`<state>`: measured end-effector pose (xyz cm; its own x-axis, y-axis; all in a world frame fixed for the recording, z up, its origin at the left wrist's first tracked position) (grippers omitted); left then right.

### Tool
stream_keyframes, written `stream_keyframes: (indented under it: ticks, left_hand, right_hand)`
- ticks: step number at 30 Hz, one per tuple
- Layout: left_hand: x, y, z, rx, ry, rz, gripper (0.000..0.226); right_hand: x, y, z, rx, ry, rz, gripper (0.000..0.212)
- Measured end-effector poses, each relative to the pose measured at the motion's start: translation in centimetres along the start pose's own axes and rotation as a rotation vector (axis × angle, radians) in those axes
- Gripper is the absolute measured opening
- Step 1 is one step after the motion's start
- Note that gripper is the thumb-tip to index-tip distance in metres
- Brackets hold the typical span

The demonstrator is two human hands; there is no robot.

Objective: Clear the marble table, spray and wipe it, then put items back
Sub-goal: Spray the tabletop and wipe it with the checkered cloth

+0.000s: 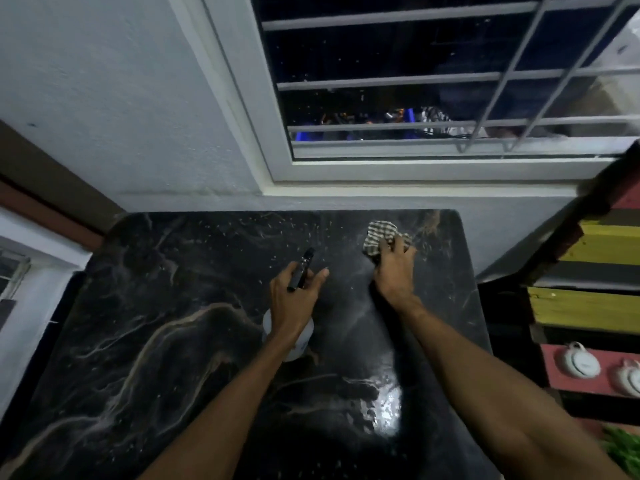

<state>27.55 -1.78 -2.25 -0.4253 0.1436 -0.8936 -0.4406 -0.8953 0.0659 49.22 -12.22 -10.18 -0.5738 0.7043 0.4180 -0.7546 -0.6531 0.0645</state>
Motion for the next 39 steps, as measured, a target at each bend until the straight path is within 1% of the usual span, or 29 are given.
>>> stream_keyframes:
  ticks: [1,4,5,6,7,9,10,11,12,14,15,16,18,19,20,21,23,24,25,26,28,29,30,33,34,35,37,38,39]
  left_hand:
    - [0.4,-0.8,0.5,0.002,0.0,-0.005,0.029]
    - [1.0,-2.5,1.4,0.03,0.013,-0.026,0.024]
    - [1.4,-3.2,1.7,0.043,0.018,-0.028,0.022]
    - [1.8,-3.9,2.0,0.054,0.03,-0.029,0.022]
    - [2.1,-4.6,2.4,0.054,0.052,-0.025,0.026]
    - [2.3,-5.7,3.6,0.02,0.098,-0.037,0.034]
    - [2.1,-6.0,4.2,0.001,0.109,-0.055,0.036]
    - [1.9,-6.3,4.5,-0.009,0.109,-0.072,0.038]
    - [2.1,-6.9,5.3,-0.013,0.109,-0.086,0.038]
    - [2.7,-8.2,6.6,-0.021,0.103,-0.106,0.031]
    - [2.9,-8.9,7.4,-0.025,0.097,-0.124,0.027]
    - [3.2,-9.5,8.1,-0.03,0.089,-0.148,0.03]
    - [3.8,-10.7,9.7,-0.054,0.064,-0.2,0.04]
    - [4.2,-11.4,10.5,-0.067,0.051,-0.223,0.043]
    - [4.2,-11.7,10.9,-0.074,0.036,-0.24,0.043]
    - [4.4,-12.2,11.2,-0.076,0.024,-0.248,0.042]
    - [4.6,-12.8,11.4,-0.066,0.013,-0.228,0.037]
    - [4.5,-12.9,11.2,-0.055,0.014,-0.222,0.033]
    - [4.3,-12.9,11.1,-0.042,0.017,-0.231,0.033]
    - [4.0,-12.8,10.9,-0.032,0.023,-0.252,0.035]
    - [3.4,-12.6,10.5,-0.031,0.025,-0.278,0.039]
    - [3.1,-12.4,10.0,-0.031,0.025,-0.28,0.039]
    - [2.8,-12.2,9.3,-0.024,0.022,-0.281,0.038]
    - [1.8,-11.3,6.8,0.014,-0.009,-0.29,0.036]
    - [1.2,-10.8,5.6,0.026,-0.01,-0.29,0.036]
    - [0.7,-10.2,4.2,0.045,0.002,-0.28,0.037]
    - [0.2,-8.8,1.7,0.091,0.032,-0.222,0.037]
    - [-0.1,-8.1,0.6,0.12,0.038,-0.196,0.037]
    - [-0.5,-7.2,-0.8,0.158,0.033,-0.18,0.036]
  right_hand:
    - [2.2,-0.2,-0.7,-0.006,0.012,0.036,0.062]
    - [10.1,1.5,-4.5,0.115,-0.009,0.421,0.062]
    - [11.0,1.6,-5.2,0.141,-0.008,0.495,0.06]
    - [10.8,0.8,-4.9,0.128,-0.021,0.473,0.059]
    - [9.8,-0.4,-4.7,0.094,-0.034,0.368,0.058]
    - [7.4,-2.7,-3.6,0.001,-0.058,0.05,0.059]
    - [7.5,-3.0,-3.5,-0.022,-0.031,-0.045,0.059]
    - [9.0,-3.0,-3.7,-0.022,-0.002,-0.031,0.061]
    - [12.0,-2.7,-4.9,0.0,0.017,0.082,0.063]
    - [17.3,-1.3,-7.9,0.092,0.043,0.417,0.063]
    - [18.4,-1.6,-8.4,0.109,0.044,0.506,0.061]
    - [18.4,-2.8,-8.3,0.106,0.035,0.479,0.059]
    - [16.6,-6.1,-7.5,0.033,-0.026,0.181,0.058]
    - [16.7,-7.0,-7.5,0.01,-0.033,0.074,0.06]
    - [18.0,-7.0,-7.7,0.009,-0.013,0.082,0.063]
    - [20.3,-6.6,-8.5,0.031,0.01,0.202,0.066]
    - [24.4,-4.3,-10.6,0.119,0.077,0.528,0.068]
    - [24.5,-3.7,-10.8,0.149,0.094,0.601,0.068]
    - [23.5,-4.1,-10.2,0.151,0.095,0.579,0.069]
    - [21.5,-5.0,-9.2,0.119,0.092,0.475,0.069]
    - [16.9,-6.0,-6.9,0.037,0.066,0.177,0.068]
    - [15.8,-5.7,-6.3,0.022,0.076,0.119,0.068]
    - [15.9,-4.8,-5.9,0.024,0.083,0.163,0.068]
    - [16.1,-0.9,-6.3,0.121,0.117,0.5,0.067]
    - [13.8,-0.9,-5.4,0.119,0.119,0.488,0.066]
    - [10.3,-1.6,-3.8,0.078,0.1,0.378,0.065]
    - [2.1,-2.5,-0.2,-0.039,0.03,0.019,0.064]
    - [-1.1,-2.4,0.9,-0.061,0.023,-0.112,0.063]
    - [-3.5,-1.8,1.7,-0.046,0.043,-0.163,0.063]
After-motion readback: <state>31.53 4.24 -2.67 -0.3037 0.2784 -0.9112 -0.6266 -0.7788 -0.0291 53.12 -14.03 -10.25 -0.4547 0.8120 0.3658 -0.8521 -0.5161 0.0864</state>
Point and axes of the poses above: each hand's wrist, its own y-axis away from the middle knuckle, its own z-axis out of the back of the hand, x = y × z, the point moved 7 cm from there along -y, towards the middle knuckle, and after that the axes turned 2 degrees about z, right-handed, at the moved point
